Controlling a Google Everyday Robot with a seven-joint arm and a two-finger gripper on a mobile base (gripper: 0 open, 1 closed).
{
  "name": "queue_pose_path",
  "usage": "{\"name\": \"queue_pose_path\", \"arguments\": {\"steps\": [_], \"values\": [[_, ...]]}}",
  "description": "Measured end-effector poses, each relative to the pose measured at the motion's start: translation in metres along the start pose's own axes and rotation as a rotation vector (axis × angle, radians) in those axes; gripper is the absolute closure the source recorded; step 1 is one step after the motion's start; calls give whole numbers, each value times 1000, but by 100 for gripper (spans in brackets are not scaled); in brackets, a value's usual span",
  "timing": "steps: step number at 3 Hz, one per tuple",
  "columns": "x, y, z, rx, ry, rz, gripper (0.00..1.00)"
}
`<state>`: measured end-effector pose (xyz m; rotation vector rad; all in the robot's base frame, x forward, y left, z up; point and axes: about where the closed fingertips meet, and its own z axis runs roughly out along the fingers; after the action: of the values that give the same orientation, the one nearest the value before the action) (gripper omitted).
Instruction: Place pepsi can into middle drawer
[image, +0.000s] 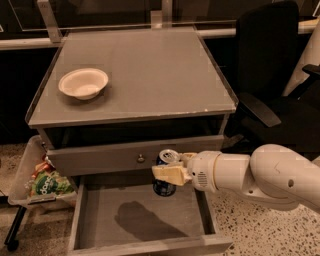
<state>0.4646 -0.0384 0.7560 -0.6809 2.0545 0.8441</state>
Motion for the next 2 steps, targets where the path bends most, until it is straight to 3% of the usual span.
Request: {"name": "queue_pose_path", "arguments": {"steps": [1,2], "values": [[27,2,21,1,-18,48,100],[70,-6,59,8,-65,85,100]]}}
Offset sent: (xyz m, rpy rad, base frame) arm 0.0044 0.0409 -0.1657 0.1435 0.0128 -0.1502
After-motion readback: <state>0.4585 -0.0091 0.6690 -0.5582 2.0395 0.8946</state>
